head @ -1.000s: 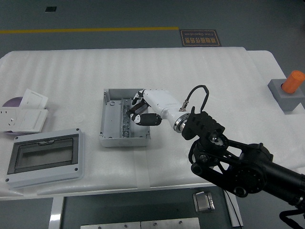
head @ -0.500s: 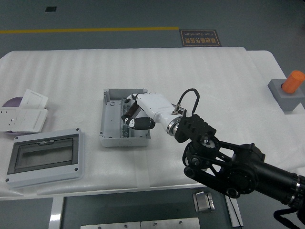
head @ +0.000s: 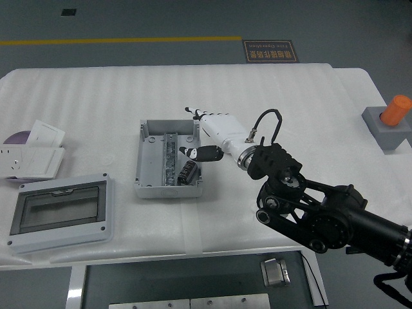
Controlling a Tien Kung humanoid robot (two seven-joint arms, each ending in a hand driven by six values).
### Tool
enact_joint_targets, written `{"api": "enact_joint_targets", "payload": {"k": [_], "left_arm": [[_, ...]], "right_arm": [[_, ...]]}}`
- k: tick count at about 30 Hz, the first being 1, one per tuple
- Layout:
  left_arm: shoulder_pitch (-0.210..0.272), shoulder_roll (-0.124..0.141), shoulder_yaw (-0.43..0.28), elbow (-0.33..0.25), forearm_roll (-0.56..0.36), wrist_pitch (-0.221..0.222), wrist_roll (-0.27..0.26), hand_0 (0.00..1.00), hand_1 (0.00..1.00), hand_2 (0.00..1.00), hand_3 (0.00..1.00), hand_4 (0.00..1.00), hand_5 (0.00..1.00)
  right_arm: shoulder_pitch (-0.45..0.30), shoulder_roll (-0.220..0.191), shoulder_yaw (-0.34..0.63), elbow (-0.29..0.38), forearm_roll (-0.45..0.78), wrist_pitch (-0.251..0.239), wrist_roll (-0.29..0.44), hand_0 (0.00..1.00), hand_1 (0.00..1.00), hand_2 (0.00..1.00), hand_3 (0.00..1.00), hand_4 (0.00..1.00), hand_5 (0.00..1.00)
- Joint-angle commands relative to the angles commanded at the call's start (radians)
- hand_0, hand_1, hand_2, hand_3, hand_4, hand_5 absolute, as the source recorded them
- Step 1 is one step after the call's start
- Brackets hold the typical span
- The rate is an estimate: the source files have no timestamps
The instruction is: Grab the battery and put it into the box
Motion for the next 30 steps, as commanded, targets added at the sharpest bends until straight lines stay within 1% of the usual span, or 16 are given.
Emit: {"api": "enact_joint_targets", "payload": {"k": [2,3,4,8,9,14,16,20,21,26,27,30], "left_arm": [[0.000,0.000,-0.001,0.000,0.001,0.000,0.000,0.657,0.669,0.586,0.627,0.728,0.537],[0.000,0.001,-0.003,0.000,0.003,0.000,0.001,0.656,0.667,0.581,0.624,0.722,0.532],[0.001,0.001,-0.004,0.000,0.005,0.000,0.001,0.656,0.667,0.581,0.624,0.722,0.532],[0.000,0.001,-0.004,0.000,0.003,0.001,0.000,0.656,0.667,0.581,0.624,0.722,0.532],[-0.001,0.001,-0.003,0.000,0.002,0.001,-0.001,0.655,0.666,0.581,0.622,0.721,0.529],[-0.002,0.000,-0.004,0.000,0.005,0.000,-0.001,0.655,0.666,0.581,0.622,0.721,0.529],[-0.002,0.000,-0.007,0.000,0.008,0.000,-0.001,0.654,0.666,0.579,0.620,0.711,0.524],[-0.001,0.001,-0.011,0.000,0.013,0.001,0.002,0.654,0.666,0.579,0.620,0.711,0.524],[-0.001,0.001,-0.012,0.000,0.014,0.001,0.003,0.654,0.665,0.577,0.618,0.696,0.510],[0.000,0.002,-0.019,0.000,0.020,0.002,0.005,0.654,0.665,0.577,0.618,0.696,0.510],[0.000,0.002,-0.020,0.000,0.021,0.002,0.005,0.654,0.665,0.577,0.619,0.692,0.510],[-0.001,0.001,-0.019,0.000,0.019,0.002,0.004,0.654,0.665,0.577,0.619,0.692,0.510]], "right_arm": [[0.011,-0.021,-0.006,-0.039,0.004,0.008,-0.006,0.706,0.774,0.822,0.965,0.819,0.471],[0.018,-0.033,-0.014,-0.066,0.009,0.015,-0.010,0.696,0.766,0.798,0.941,0.823,0.473],[0.023,-0.040,-0.023,-0.087,0.012,0.019,-0.012,0.696,0.766,0.798,0.941,0.823,0.473],[0.033,-0.052,-0.061,-0.150,0.030,0.034,-0.015,0.696,0.766,0.798,0.941,0.823,0.473],[0.036,-0.053,-0.073,-0.163,0.038,0.037,-0.016,0.674,0.742,0.777,0.888,0.816,0.480],[0.045,-0.045,-0.115,-0.193,0.065,0.040,-0.014,0.674,0.742,0.777,0.888,0.816,0.480],[0.050,-0.041,-0.129,-0.204,0.074,0.040,-0.013,0.664,0.727,0.766,0.876,0.807,0.475],[0.057,-0.036,-0.148,-0.227,0.092,0.037,-0.010,0.664,0.727,0.766,0.876,0.807,0.475],[0.058,-0.036,-0.151,-0.231,0.096,0.036,-0.009,0.644,0.713,0.752,0.859,0.794,0.471],[0.062,-0.036,-0.165,-0.246,0.110,0.028,-0.005,0.644,0.713,0.752,0.859,0.794,0.471],[0.062,-0.035,-0.166,-0.247,0.111,0.026,-0.004,0.589,0.655,0.655,0.730,0.724,0.423],[0.064,-0.030,-0.171,-0.248,0.114,0.018,-0.001,0.589,0.655,0.655,0.730,0.724,0.423]]}}
